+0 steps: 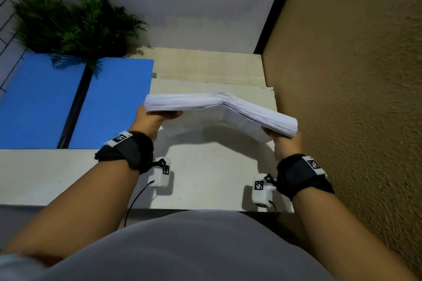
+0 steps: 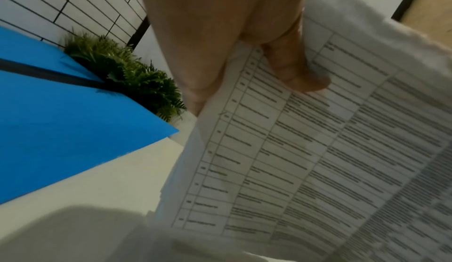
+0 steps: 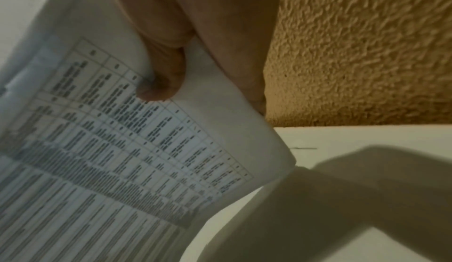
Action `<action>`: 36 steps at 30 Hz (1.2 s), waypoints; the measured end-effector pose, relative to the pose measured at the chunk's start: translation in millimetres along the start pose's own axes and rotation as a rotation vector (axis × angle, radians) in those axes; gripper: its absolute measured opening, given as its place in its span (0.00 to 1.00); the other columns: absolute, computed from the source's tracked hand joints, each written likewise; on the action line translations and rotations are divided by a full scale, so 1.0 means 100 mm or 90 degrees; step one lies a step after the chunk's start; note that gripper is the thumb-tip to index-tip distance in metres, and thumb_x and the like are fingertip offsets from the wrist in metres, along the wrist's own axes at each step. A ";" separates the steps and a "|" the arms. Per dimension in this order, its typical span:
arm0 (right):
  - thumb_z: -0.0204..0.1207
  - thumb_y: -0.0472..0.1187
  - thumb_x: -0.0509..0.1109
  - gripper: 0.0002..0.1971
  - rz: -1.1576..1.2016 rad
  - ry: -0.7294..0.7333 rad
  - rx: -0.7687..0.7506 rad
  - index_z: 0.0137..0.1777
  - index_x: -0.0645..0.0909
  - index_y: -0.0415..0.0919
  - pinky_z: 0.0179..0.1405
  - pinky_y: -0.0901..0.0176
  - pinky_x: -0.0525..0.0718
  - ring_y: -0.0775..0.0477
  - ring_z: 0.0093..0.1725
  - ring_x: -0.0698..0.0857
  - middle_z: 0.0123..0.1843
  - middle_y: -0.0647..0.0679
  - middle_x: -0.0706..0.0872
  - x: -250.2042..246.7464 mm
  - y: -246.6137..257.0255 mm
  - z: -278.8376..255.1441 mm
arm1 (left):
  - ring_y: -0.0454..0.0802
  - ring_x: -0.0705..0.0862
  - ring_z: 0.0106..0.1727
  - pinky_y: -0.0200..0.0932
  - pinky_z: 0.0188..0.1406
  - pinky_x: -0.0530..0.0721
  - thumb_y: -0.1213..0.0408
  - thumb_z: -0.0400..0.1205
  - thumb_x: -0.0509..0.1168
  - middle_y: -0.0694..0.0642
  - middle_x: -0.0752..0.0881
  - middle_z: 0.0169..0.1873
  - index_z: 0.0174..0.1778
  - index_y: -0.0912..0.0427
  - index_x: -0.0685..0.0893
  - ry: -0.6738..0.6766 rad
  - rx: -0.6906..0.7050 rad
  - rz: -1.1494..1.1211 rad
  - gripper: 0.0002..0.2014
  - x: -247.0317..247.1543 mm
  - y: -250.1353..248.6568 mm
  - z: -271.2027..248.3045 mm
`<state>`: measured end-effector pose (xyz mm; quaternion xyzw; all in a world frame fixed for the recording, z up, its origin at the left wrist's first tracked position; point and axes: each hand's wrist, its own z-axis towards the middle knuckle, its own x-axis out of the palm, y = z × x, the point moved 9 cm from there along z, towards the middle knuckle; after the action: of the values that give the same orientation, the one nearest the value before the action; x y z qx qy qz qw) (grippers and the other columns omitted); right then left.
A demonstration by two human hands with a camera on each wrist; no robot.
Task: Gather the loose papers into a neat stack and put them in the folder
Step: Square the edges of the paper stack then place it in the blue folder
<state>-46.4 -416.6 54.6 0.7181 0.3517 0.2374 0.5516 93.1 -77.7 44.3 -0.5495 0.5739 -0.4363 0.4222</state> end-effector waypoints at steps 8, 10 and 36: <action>0.71 0.25 0.73 0.38 -0.133 0.003 -0.204 0.67 0.72 0.68 0.63 0.72 0.80 0.50 0.68 0.78 0.71 0.48 0.76 -0.04 0.33 -0.09 | 0.50 0.88 0.60 0.42 0.56 0.86 0.59 0.52 0.87 0.56 0.90 0.58 0.67 0.63 0.82 0.019 -0.018 -0.013 0.44 0.03 0.15 -0.03; 0.76 0.27 0.69 0.33 -0.260 0.021 -0.262 0.64 0.74 0.71 0.62 0.80 0.76 0.50 0.71 0.72 0.74 0.46 0.69 0.08 0.40 -0.18 | 0.46 0.87 0.58 0.39 0.53 0.84 0.54 0.52 0.85 0.54 0.89 0.58 0.69 0.59 0.80 0.021 -0.007 -0.041 0.47 0.07 0.11 -0.07; 0.69 0.32 0.79 0.26 -0.318 -0.005 -0.472 0.64 0.83 0.57 0.80 0.44 0.67 0.45 0.82 0.62 0.81 0.40 0.60 0.09 0.53 -0.38 | 0.51 0.87 0.60 0.49 0.60 0.85 0.43 0.52 0.86 0.53 0.90 0.57 0.63 0.53 0.82 0.078 -0.024 -0.073 0.43 0.10 0.05 0.01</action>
<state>-55.3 -393.0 116.1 0.3659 0.4035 0.2039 0.8134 92.5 -87.6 38.7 -0.5616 0.5744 -0.4818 0.3500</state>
